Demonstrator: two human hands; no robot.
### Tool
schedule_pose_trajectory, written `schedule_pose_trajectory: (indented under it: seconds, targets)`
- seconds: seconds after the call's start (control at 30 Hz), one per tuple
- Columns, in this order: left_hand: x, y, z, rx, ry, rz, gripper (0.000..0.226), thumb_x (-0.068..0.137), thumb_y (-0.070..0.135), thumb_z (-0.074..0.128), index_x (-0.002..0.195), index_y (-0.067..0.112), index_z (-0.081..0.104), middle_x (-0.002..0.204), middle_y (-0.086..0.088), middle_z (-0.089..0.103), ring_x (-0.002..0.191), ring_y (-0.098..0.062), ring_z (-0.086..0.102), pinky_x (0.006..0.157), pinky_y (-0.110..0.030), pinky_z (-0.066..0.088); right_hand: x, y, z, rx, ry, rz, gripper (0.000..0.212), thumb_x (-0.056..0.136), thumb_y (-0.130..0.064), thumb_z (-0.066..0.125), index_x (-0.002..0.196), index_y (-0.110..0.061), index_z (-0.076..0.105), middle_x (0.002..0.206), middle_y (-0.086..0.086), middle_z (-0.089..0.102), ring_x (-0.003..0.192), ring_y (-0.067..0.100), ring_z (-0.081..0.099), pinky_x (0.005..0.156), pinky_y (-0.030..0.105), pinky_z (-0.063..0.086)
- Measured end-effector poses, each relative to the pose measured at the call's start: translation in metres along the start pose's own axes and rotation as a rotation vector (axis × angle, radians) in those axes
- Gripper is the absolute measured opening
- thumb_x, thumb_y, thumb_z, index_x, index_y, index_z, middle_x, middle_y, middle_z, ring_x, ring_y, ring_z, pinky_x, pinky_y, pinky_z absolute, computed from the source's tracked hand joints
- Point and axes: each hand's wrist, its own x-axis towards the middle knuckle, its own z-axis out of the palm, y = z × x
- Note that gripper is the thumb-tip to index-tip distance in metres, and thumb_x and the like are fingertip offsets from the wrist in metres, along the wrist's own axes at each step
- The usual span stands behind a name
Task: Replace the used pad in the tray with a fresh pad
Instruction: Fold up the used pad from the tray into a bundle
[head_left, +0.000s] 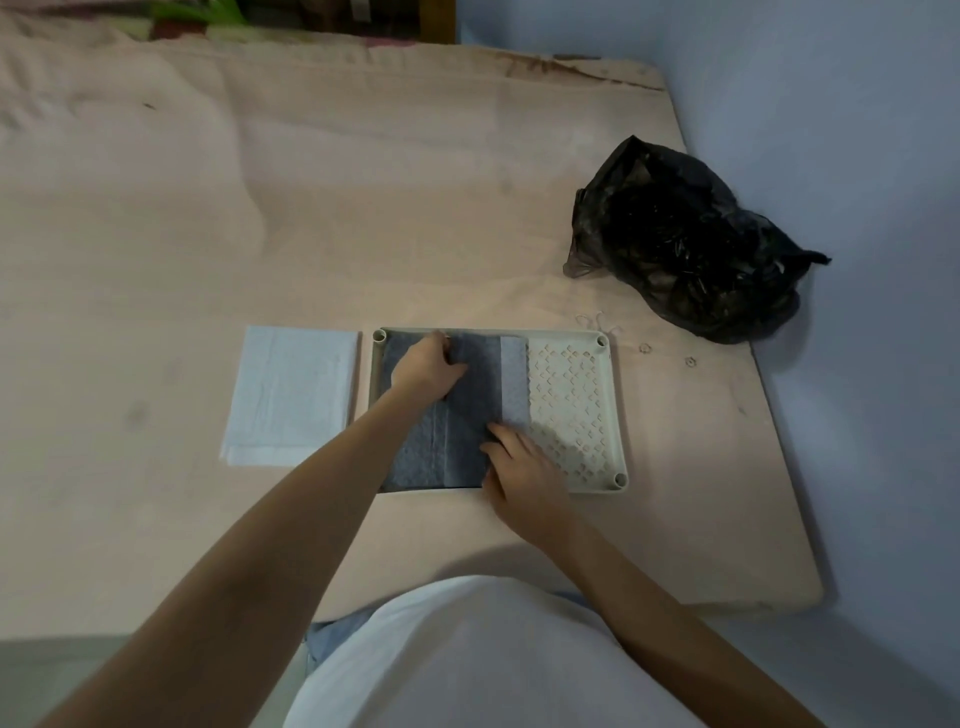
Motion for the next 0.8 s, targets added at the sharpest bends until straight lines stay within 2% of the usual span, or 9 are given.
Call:
schedule_pose_trajectory:
  seconds: [0.1, 0.17, 0.27, 0.37, 0.43, 0.5, 0.6, 0.67, 0.8]
  targets:
    - [-0.007, 0.001, 0.003, 0.152, 0.100, 0.042, 0.039, 0.089, 0.028, 0.062, 0.114, 0.005, 0.044, 0.115, -0.012, 0.056, 0.099, -0.031, 0.058, 0.066, -0.036, 0.044, 0.001, 0.004, 0.001, 0.028, -0.057, -0.016, 0.037, 0.083, -0.017, 0.039, 0.100, -0.003, 0.068, 0.122, 0.014, 0.061, 0.109, 0.030, 0.062, 0.085, 0.039, 0.055]
    - [-0.013, 0.000, 0.007, 0.271, 0.196, 0.134, 0.037, 0.088, 0.024, 0.061, 0.113, 0.003, 0.044, 0.117, -0.013, 0.052, 0.102, -0.031, 0.054, 0.065, -0.035, 0.040, 0.004, 0.006, -0.002, 0.069, -0.068, 0.004, 0.031, 0.085, -0.013, 0.045, 0.103, -0.002, 0.067, 0.125, 0.014, 0.058, 0.110, 0.030, 0.059, 0.086, 0.043, 0.053]
    - [-0.017, -0.007, 0.016, 0.450, 0.277, 0.410, 0.040, 0.088, 0.024, 0.052, 0.121, 0.001, 0.051, 0.121, -0.016, 0.054, 0.110, -0.035, 0.051, 0.084, -0.039, 0.041, 0.014, 0.009, -0.013, 0.099, 0.001, 0.078, 0.033, 0.087, -0.016, 0.044, 0.110, -0.004, 0.064, 0.130, 0.011, 0.055, 0.109, 0.028, 0.058, 0.087, 0.041, 0.051]
    - [-0.017, -0.017, 0.032, 0.595, 0.313, 0.590, 0.060, 0.092, 0.036, 0.030, 0.138, 0.001, 0.045, 0.144, -0.013, 0.045, 0.134, -0.029, 0.041, 0.110, -0.041, 0.032, 0.037, 0.017, -0.021, -0.032, 0.022, 0.102, 0.053, 0.091, -0.027, 0.026, 0.133, -0.005, 0.051, 0.146, 0.012, 0.042, 0.134, 0.026, 0.041, 0.109, 0.039, 0.033]
    - [-0.019, -0.023, 0.042, 0.669, 0.251, 0.588, 0.065, 0.096, 0.042, 0.015, 0.146, 0.002, 0.027, 0.154, -0.011, 0.027, 0.144, -0.024, 0.022, 0.119, -0.040, 0.012, 0.055, 0.022, -0.021, -0.130, -0.027, 0.100, 0.059, 0.094, -0.031, 0.019, 0.143, -0.002, 0.038, 0.153, 0.013, 0.031, 0.142, 0.026, 0.027, 0.115, 0.037, 0.019]
    - [-0.019, -0.027, 0.048, 0.673, 0.227, 0.558, 0.066, 0.097, 0.044, 0.010, 0.147, 0.003, 0.022, 0.156, -0.012, 0.021, 0.145, -0.023, 0.016, 0.119, -0.041, 0.003, 0.071, 0.027, -0.015, -0.234, -0.090, 0.099, 0.061, 0.096, -0.034, 0.015, 0.145, -0.001, 0.030, 0.154, 0.015, 0.027, 0.144, 0.027, 0.023, 0.117, 0.038, 0.012]
    - [-0.018, -0.029, 0.055, 0.674, 0.223, 0.499, 0.063, 0.098, 0.041, 0.015, 0.145, 0.001, 0.030, 0.153, -0.014, 0.028, 0.143, -0.025, 0.023, 0.117, -0.041, 0.008, 0.084, 0.034, -0.006, -0.329, -0.108, 0.089, 0.059, 0.095, -0.034, 0.022, 0.140, 0.001, 0.039, 0.147, 0.017, 0.039, 0.138, 0.028, 0.035, 0.119, 0.040, 0.011]
    - [-0.018, -0.030, 0.057, 0.653, 0.216, 0.487, 0.064, 0.098, 0.041, 0.014, 0.146, 0.001, 0.029, 0.153, -0.015, 0.026, 0.144, -0.025, 0.023, 0.116, -0.041, 0.009, 0.086, 0.038, -0.003, -0.341, -0.128, 0.080, 0.059, 0.097, -0.035, 0.021, 0.140, 0.001, 0.038, 0.148, 0.017, 0.038, 0.138, 0.028, 0.034, 0.116, 0.038, 0.007]
    - [-0.015, -0.031, 0.058, 0.605, 0.212, 0.509, 0.064, 0.098, 0.041, 0.017, 0.144, 0.000, 0.034, 0.152, -0.016, 0.031, 0.143, -0.026, 0.026, 0.115, -0.044, 0.014, 0.084, 0.044, 0.005, -0.330, -0.151, 0.084, 0.063, 0.101, -0.039, -0.002, 0.145, -0.003, 0.023, 0.153, 0.013, 0.028, 0.143, 0.025, 0.025, 0.114, 0.041, 0.012]
